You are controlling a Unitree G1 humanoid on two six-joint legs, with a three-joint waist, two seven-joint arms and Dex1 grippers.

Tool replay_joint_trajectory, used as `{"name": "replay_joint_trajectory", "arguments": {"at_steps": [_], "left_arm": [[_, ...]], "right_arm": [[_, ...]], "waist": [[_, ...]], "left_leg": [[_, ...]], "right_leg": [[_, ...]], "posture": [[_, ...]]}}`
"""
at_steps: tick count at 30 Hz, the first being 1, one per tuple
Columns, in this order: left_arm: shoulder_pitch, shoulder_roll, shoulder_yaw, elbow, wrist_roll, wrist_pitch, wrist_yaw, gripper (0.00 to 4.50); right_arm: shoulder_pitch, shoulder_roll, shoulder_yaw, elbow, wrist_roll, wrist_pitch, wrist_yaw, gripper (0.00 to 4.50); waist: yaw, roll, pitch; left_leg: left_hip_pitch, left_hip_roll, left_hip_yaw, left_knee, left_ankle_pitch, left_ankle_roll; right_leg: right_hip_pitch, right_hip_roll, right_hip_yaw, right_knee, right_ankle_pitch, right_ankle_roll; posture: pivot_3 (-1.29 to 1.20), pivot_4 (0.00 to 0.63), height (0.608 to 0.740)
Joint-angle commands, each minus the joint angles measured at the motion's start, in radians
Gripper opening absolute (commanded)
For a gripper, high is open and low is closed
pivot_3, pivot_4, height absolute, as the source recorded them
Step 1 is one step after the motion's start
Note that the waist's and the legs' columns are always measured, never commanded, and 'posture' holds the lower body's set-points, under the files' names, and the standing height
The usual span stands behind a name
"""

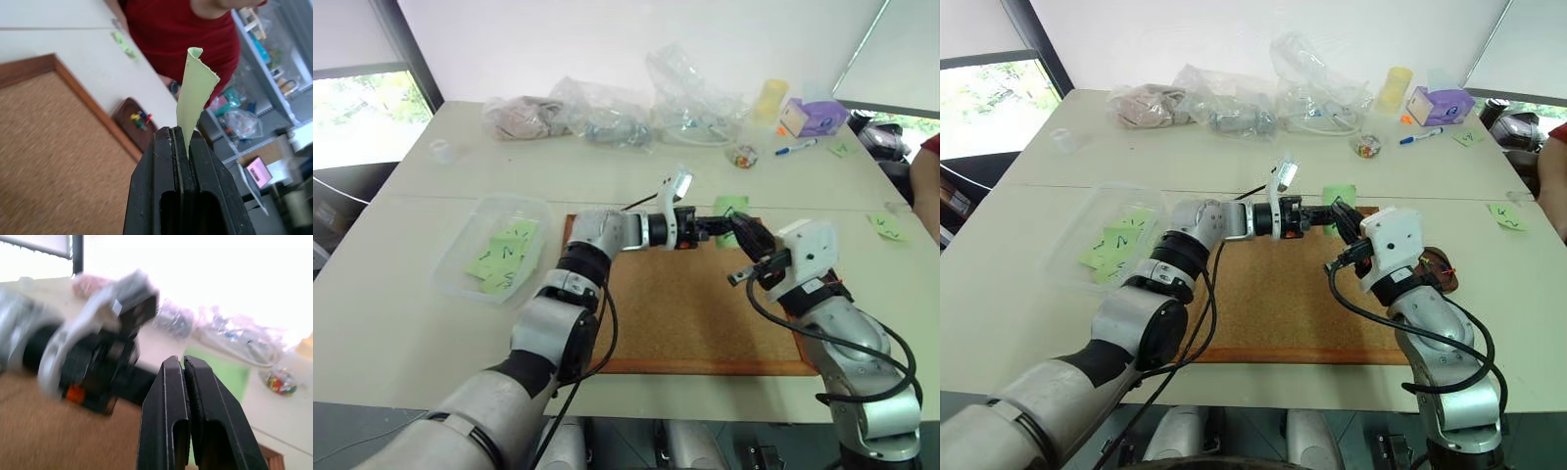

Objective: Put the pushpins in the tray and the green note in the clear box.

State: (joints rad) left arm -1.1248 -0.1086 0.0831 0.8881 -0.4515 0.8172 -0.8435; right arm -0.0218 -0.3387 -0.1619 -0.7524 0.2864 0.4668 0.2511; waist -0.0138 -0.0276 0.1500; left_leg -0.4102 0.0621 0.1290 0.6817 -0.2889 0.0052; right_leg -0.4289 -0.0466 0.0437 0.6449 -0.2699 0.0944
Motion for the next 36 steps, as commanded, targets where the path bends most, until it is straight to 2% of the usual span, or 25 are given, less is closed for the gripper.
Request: {"name": "replay_joint_trajectory", "arguments": {"at_steps": [1,4,7,9,14,23,26,29,30,31,33,36], "left_arm": [[-0.01,0.015,0.032,-0.05,-0.035,0.028,-0.008,0.02],[0.032,0.034,0.015,-0.17,-0.061,0.095,-0.03,0.02],[0.107,0.061,-0.049,-0.335,-0.06,0.132,-0.052,0.02],[0.16,0.077,-0.1,-0.445,-0.054,0.136,-0.063,0.02],[0.256,0.079,-0.129,-0.651,-0.106,0.218,-0.026,0.02],[0.308,0.072,-0.148,-0.72,-0.129,0.233,0.03,0.02],[0.313,0.074,-0.151,-0.725,-0.135,0.233,0.039,0.0],[0.317,0.075,-0.155,-0.73,-0.14,0.233,0.045,0.0],[0.318,0.076,-0.156,-0.73,-0.141,0.232,0.047,0.0],[0.318,0.076,-0.157,-0.73,-0.143,0.231,0.048,0.0],[0.317,0.078,-0.159,-0.727,-0.144,0.227,0.049,0.0],[0.315,0.078,-0.16,-0.724,-0.145,0.224,0.049,0.0]], "right_arm": [[-0.01,0.071,-0.13,-0.058,0.117,0.019,-0.078,0.0],[0.031,0.085,-0.27,0.013,0.145,0.019,-0.117,0.0],[0.081,0.039,-0.323,0.11,0.087,0.037,-0.131,0.0],[0.109,0.003,-0.33,0.175,0.042,0.03,-0.131,0.0],[0.144,-0.059,-0.297,0.346,-0.014,0.016,-0.089,0.0],[0.125,-0.075,-0.275,0.488,-0.021,-0.027,-0.03,0.0],[0.123,-0.073,-0.275,0.496,-0.019,-0.028,-0.025,0.95],[0.122,-0.073,-0.274,0.502,-0.021,-0.029,-0.025,2.3],[0.121,-0.073,-0.275,0.504,-0.021,-0.031,-0.026,3.03],[0.12,-0.071,-0.276,0.505,-0.02,-0.032,-0.028,3.42],[0.118,-0.069,-0.278,0.505,-0.019,-0.033,-0.031,4.47],[0.117,-0.063,-0.285,0.505,-0.012,-0.034,-0.034,4.47]], "waist": [[0.0,0.0,0.0],[0.003,0.0,0.0],[0.001,0.0,0.0],[-0.001,0.001,0.0],[-0.003,0.002,0.0],[-0.003,0.003,-0.001],[-0.002,0.003,-0.001],[-0.002,0.003,-0.001],[-0.002,0.003,-0.001],[-0.002,0.003,-0.001],[-0.002,0.003,-0.001],[-0.002,0.003,-0.001]], "left_leg": [[0.0,0.0,0.0,0.0,0.0,0.0],[0.0,0.0,0.0,0.0,0.0,0.0],[-0.001,0.0,0.001,0.0,0.0,0.0],[0.0,0.0,0.001,0.0,0.0,0.0],[0.001,0.0,0.001,0.0,0.0,0.0],[0.001,0.0,0.001,0.0,0.0,0.0],[0.001,0.0,0.001,0.0,0.0,0.0],[0.001,0.0,0.001,0.0,0.0,0.0],[0.001,0.0,0.001,0.0,0.0,0.0],[0.001,0.0,0.001,0.0,0.0,0.0],[0.001,0.0,0.001,0.0,0.0,0.0],[0.001,0.0,0.001,0.0,0.0,0.0]], "right_leg": [[0.0,0.0,0.0,0.0,0.0,0.0],[0.0,0.0,0.0,0.0,0.0,0.0],[0.001,-0.001,0.0,-0.001,0.0,0.0],[0.001,-0.001,0.001,0.0,0.0,0.0],[0.001,-0.001,0.001,0.001,0.0,0.0],[0.001,0.0,0.001,0.001,0.0,0.0],[0.001,0.0,0.001,0.001,0.0,0.0],[0.001,0.0,0.001,0.001,0.0,0.0],[0.001,0.0,0.001,0.001,0.0,0.0],[0.001,0.0,0.001,0.001,0.0,0.0],[0.001,0.0,0.001,0.001,0.0,0.0],[0.001,0.0,0.001,0.001,0.0,0.0]], "posture": [[0.0,0.15,0.737],[0.0,0.15,0.737],[0.0,0.15,0.737],[0.0,0.15,0.737],[0.0,0.15,0.737],[0.0,0.15,0.737],[0.0,0.15,0.737],[0.0,0.15,0.737],[0.0,0.15,0.737],[0.0,0.15,0.737],[0.0,0.15,0.737],[0.0,0.15,0.737]]}}
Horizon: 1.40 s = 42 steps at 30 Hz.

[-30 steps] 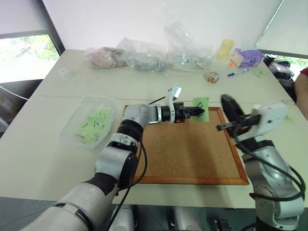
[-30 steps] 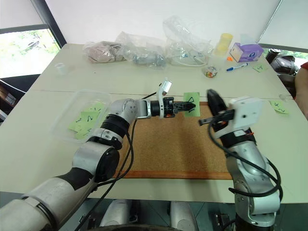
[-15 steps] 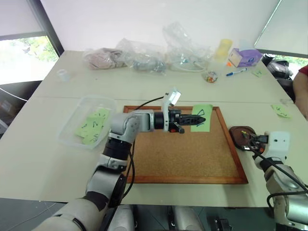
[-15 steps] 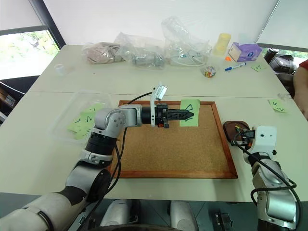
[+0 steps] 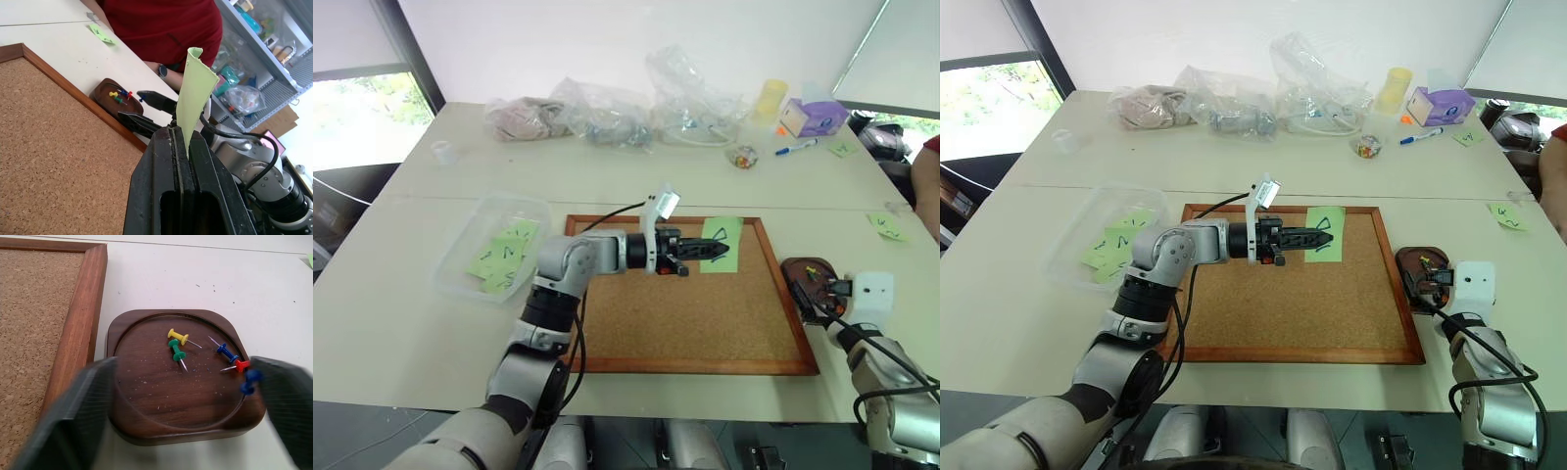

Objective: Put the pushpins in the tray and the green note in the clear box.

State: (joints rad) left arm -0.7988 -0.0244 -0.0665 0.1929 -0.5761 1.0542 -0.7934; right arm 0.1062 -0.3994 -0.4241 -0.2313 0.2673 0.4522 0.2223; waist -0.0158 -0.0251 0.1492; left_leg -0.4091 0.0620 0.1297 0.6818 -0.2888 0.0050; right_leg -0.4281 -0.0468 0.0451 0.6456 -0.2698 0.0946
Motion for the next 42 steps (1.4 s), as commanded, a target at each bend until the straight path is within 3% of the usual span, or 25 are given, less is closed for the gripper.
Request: {"name": "replay_joint_trajectory", "arguments": {"at_steps": [1,16,22,25,31,35,39,42], "left_arm": [[-0.012,-0.007,-0.01,-0.026,-0.021,-0.015,-0.001,0.0],[-0.013,-0.017,-0.012,-0.019,-0.015,-0.036,0.011,0.0],[-0.036,-0.012,0.027,-0.007,-0.015,-0.077,0.029,0.0],[-0.099,0.026,0.083,0.016,-0.019,-0.121,0.04,0.0],[-0.244,0.202,0.195,0.012,-0.029,-0.087,0.089,0.0],[-0.255,0.494,0.228,-0.098,-0.022,0.04,0.077,0.0],[-0.127,0.759,0.226,-0.169,-0.037,0.135,0.0,0.0],[0.067,0.949,0.226,-0.239,-0.057,0.124,-0.131,0.0]], "right_arm": [[-0.012,0.001,-0.026,-0.018,0.014,-0.021,-0.004,4.47],[-0.073,0.065,-0.145,-0.045,0.284,0.135,-0.034,4.47],[-0.041,0.036,-0.144,-0.104,0.282,0.088,-0.011,4.47],[0.001,-0.051,-0.072,-0.236,0.222,0.054,0.061,4.47],[-0.097,-0.126,0.063,-0.407,0.279,0.149,0.095,4.47],[-0.217,-0.152,0.27,-0.474,0.331,0.255,0.158,4.47],[-0.232,-0.15,0.422,-0.468,0.305,0.266,0.215,4.47],[-0.213,-0.132,0.508,-0.399,0.242,0.206,0.246,4.47]], "waist": [[0.0,0.0,0.0],[0.001,0.0,0.0],[0.001,0.001,0.0],[0.001,0.003,0.002],[-0.009,0.002,0.003],[-0.032,0.004,0.005],[-0.021,0.004,0.005],[-0.021,0.003,0.006]], "left_leg": [[0.0,0.0,0.0,0.0,0.0,0.0],[0.0,0.0,0.0,0.0,0.0,0.0],[0.0,0.0,0.0,0.0,0.0,0.0],[0.0,0.0,0.0,0.0,0.0,0.0],[0.001,-0.001,-0.007,-0.001,0.0,0.0],[0.001,0.0,-0.008,-0.002,0.0,0.0],[0.0,0.0,-0.012,-0.004,0.001,-0.002],[-0.001,0.0,-0.012,-0.004,0.001,-0.002]], "right_leg": [[0.0,0.0,0.0,0.0,0.0,0.0],[0.0,0.0,0.0,0.0,0.0,0.0],[0.0,0.0,0.0,0.0,0.0,0.0],[0.0,0.0,0.0,0.0,0.0,0.0],[0.0,0.004,0.0,0.0,0.001,0.003],[-0.001,0.005,0.0,0.003,0.002,0.003],[-0.002,0.005,-0.002,0.004,0.002,0.004],[-0.002,0.003,-0.003,0.003,0.001,0.004]], "posture": [[0.0,0.15,0.737],[0.0,0.15,0.737],[0.0,0.15,0.737],[0.0,0.15,0.737],[0.0,0.15,0.737],[0.0,0.15,0.737],[0.0,0.15,0.737],[0.0,0.15,0.737]]}}
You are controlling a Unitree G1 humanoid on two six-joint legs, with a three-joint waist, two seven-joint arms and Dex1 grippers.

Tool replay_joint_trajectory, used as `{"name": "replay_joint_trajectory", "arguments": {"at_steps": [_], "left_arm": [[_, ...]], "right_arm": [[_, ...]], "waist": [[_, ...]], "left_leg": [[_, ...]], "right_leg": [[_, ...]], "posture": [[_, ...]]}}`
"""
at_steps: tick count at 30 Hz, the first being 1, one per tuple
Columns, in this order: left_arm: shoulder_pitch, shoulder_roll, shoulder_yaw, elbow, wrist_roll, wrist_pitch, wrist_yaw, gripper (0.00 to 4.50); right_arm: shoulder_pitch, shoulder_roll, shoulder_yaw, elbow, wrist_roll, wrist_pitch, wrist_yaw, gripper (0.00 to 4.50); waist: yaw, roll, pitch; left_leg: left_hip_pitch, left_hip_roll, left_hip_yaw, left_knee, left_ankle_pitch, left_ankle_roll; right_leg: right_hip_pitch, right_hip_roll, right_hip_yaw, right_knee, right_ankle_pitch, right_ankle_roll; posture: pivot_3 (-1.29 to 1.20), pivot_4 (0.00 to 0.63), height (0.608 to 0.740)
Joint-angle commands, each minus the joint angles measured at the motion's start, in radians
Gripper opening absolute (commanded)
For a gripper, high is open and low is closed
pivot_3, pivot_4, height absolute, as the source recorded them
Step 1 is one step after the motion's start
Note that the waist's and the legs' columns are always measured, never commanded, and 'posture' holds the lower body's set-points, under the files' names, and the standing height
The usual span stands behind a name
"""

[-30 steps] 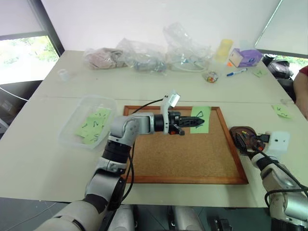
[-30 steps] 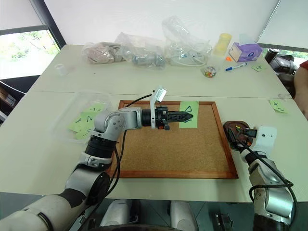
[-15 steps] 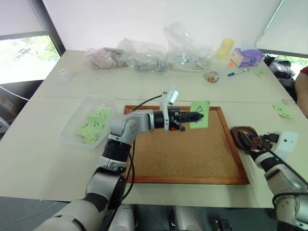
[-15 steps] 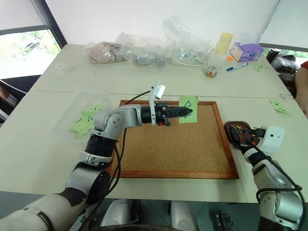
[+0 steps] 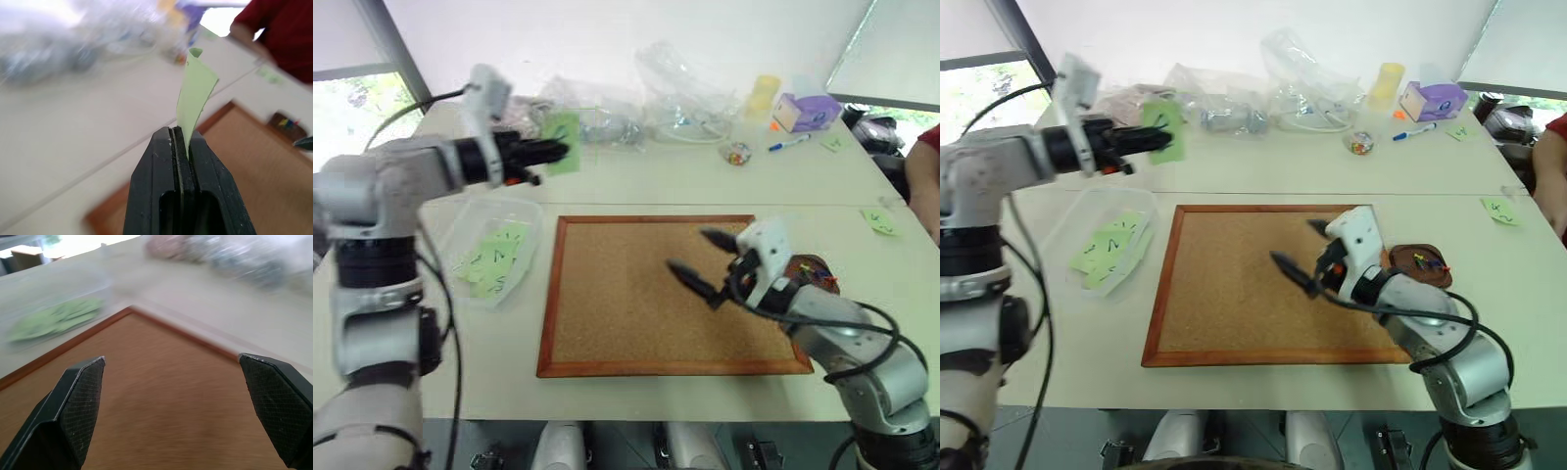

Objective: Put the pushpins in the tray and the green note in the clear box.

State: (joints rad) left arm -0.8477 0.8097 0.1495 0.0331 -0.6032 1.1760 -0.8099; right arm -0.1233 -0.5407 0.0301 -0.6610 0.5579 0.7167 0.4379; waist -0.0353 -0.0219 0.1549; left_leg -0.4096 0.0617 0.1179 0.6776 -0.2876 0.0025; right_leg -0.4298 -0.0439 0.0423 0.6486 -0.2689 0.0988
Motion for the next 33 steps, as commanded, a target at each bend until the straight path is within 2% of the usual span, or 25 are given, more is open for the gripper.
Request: {"name": "replay_joint_trajectory", "arguments": {"at_steps": [1,4,8,11,15,18,22,25,30,33], "left_arm": [[0.174,0.154,0.008,-0.096,-0.033,-0.007,-0.143,0.0],[0.258,0.186,-0.004,-0.076,-0.006,-0.04,-0.142,0.0],[0.315,0.193,-0.042,-0.035,0.047,-0.094,-0.133,0.0],[0.307,0.175,-0.058,-0.012,0.064,-0.112,-0.121,0.99],[0.296,0.169,-0.081,0.012,0.09,-0.143,-0.122,3.05],[0.264,0.173,-0.095,0.051,0.135,-0.195,-0.106,4.42],[0.136,0.185,-0.078,0.136,0.167,-0.315,-0.142,4.42],[0.086,0.177,-0.066,0.094,0.122,-0.378,-0.234,4.42],[0.087,0.047,-0.061,-0.114,-0.033,-0.28,-0.243,4.42],[0.17,-0.076,-0.137,-0.272,-0.078,-0.314,-0.249,4.42]], "right_arm": [[0.02,0.015,0.073,0.056,-0.068,-0.08,0.04,4.47],[0.017,0.036,0.11,0.094,-0.104,-0.117,0.051,4.47],[0.016,0.061,0.126,0.112,-0.132,-0.136,0.05,4.47],[0.025,0.065,0.124,0.116,-0.147,-0.143,0.049,4.5],[0.047,0.062,0.114,0.102,-0.16,-0.142,0.045,4.5],[0.063,0.059,0.098,0.089,-0.161,-0.137,0.04,4.5],[0.089,0.05,0.054,0.064,-0.151,-0.122,0.03,4.5],[0.115,0.047,-0.016,0.034,-0.122,-0.107,0.021,4.5],[0.18,0.073,-0.224,-0.054,0.053,-0.056,-0.006,4.5],[0.239,0.063,-0.37,-0.097,0.209,-0.013,-0.015,4.5]], "waist": [[-0.003,-0.002,0.001],[0.018,-0.009,0.006],[0.025,-0.011,0.005],[0.023,-0.01,0.005],[0.022,-0.01,0.005],[0.021,-0.011,0.006],[0.024,-0.011,0.006],[0.025,-0.011,0.006],[0.026,-0.011,0.006],[0.025,-0.01,0.005]], "left_leg": [[0.0,0.0,0.001,0.0,0.0,0.0],[0.0,0.0,0.002,0.003,0.001,-0.002],[0.0,-0.001,0.002,0.005,0.001,-0.002],[0.0,0.0,0.002,0.004,0.001,-0.002],[-0.001,-0.001,0.003,0.003,0.001,-0.002],[0.0,-0.001,0.003,0.003,0.001,-0.002],[-0.001,-0.001,0.004,0.004,0.001,-0.002],[-0.001,-0.002,0.008,0.004,0.001,-0.002],[-0.001,-0.002,0.009,0.005,0.0,-0.001],[0.0,-0.002,0.009,0.005,0.0,-0.001]], "right_leg": [[0.0,-0.001,0.0,0.0,-0.001,-0.001],[0.001,-0.004,0.0,-0.001,-0.002,-0.004],[0.003,-0.005,0.0,-0.002,-0.001,-0.006],[0.002,-0.005,0.0,-0.002,-0.001,-0.006],[0.001,-0.003,0.0,-0.001,-0.001,-0.006],[0.0,-0.003,0.0,0.0,-0.001,-0.006],[0.0,-0.002,0.0,-0.001,-0.001,-0.005],[0.001,-0.003,0.0,-0.001,-0.001,-0.005],[0.001,-0.004,0.001,-0.001,-0.001,-0.005],[0.002,-0.003,0.002,-0.001,0.001,-0.002]], "posture": [[0.0,0.15,0.737],[0.0,0.15,0.737],[0.0,0.15,0.737],[0.0,0.15,0.737],[0.0,0.15,0.737],[0.0,0.15,0.737],[0.0,0.15,0.737],[0.0,0.15,0.737],[0.0,0.15,0.737],[0.0,0.15,0.737]]}}
